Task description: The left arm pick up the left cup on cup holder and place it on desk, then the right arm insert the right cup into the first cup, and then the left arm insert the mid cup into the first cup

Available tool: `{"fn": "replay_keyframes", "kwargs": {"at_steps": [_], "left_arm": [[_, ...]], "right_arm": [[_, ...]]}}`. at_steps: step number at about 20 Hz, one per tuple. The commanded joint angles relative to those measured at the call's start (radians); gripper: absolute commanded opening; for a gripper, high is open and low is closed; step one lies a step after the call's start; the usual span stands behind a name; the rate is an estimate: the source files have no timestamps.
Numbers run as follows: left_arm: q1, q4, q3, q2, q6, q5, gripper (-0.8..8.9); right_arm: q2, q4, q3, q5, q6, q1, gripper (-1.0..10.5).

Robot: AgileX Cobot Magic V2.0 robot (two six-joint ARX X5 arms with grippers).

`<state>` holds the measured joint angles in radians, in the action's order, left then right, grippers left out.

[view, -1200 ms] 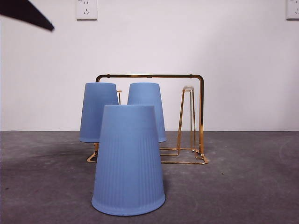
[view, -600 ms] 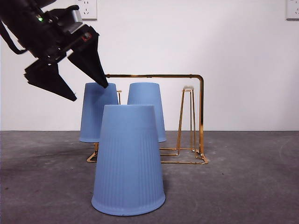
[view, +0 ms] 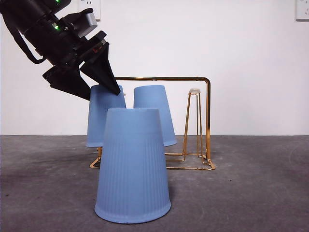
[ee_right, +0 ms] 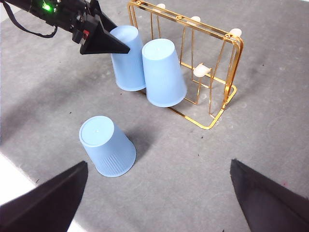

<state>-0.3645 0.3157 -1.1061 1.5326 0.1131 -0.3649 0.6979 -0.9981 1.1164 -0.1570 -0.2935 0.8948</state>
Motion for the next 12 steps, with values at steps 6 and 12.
{"fn": "replay_keyframes", "kwargs": {"at_steps": [6, 12], "left_arm": [[-0.004, 0.027, -0.085, 0.006, -0.001, -0.002, 3.04], [-0.004, 0.207, -0.243, -0.044, 0.006, 0.034, 3.03]], "right_arm": [[0.006, 0.010, 0.009, 0.000, -0.014, 0.006, 4.6], [0.006, 0.011, 0.009, 0.000, -0.014, 0.006, 4.6]]}}
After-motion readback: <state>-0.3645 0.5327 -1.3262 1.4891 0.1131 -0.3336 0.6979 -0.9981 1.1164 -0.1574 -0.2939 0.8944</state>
